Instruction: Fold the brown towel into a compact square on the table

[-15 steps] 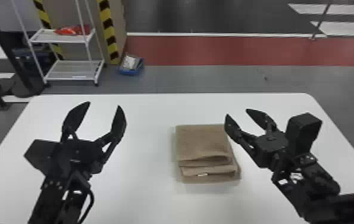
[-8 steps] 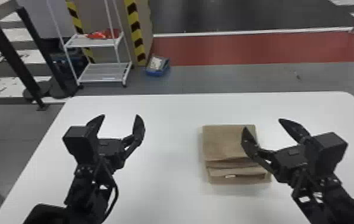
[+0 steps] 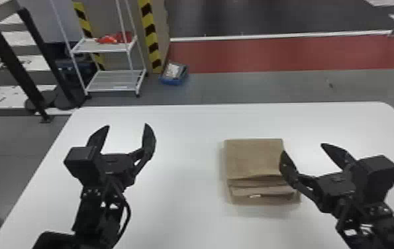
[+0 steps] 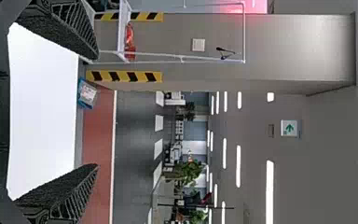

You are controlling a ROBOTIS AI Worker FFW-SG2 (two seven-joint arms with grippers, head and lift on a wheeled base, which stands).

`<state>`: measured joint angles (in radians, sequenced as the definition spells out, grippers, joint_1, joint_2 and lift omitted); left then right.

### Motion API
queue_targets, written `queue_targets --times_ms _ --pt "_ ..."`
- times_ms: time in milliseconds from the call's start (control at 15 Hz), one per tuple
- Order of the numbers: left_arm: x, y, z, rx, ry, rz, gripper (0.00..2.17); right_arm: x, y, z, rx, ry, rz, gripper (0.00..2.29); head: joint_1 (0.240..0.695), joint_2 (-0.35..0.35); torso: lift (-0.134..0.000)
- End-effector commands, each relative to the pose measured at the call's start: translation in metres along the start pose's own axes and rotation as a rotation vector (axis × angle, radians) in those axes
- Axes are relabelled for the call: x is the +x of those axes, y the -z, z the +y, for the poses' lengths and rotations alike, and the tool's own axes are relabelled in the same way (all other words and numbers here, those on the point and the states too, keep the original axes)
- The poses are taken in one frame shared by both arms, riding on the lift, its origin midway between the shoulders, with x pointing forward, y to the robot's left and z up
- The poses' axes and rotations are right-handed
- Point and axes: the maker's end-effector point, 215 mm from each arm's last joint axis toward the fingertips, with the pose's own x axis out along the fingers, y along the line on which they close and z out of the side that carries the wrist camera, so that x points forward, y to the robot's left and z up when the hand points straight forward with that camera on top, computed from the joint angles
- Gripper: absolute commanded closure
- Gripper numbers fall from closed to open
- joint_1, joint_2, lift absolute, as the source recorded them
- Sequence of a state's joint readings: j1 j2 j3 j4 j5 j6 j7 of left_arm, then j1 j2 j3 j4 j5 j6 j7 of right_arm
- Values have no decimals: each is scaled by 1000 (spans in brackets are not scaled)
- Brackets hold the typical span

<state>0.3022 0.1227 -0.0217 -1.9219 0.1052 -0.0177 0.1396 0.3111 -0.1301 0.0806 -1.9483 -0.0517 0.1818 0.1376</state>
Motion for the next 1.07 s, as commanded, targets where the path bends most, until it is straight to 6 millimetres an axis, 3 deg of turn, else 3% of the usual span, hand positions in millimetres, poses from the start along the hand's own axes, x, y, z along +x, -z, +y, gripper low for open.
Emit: queue_targets --times_ms 0,267,1000 --pt "0 0 4 11 -4 0 56 -5 2 -9 4 13 0 80 695 101 -114" --pt "-1 5 6 36 -7 7 56 -11 -8 -13 4 11 -18 80 695 91 -114" --pt "-3 11 1 56 3 8 63 -10 -11 -13 22 3 -19 80 695 87 -114"
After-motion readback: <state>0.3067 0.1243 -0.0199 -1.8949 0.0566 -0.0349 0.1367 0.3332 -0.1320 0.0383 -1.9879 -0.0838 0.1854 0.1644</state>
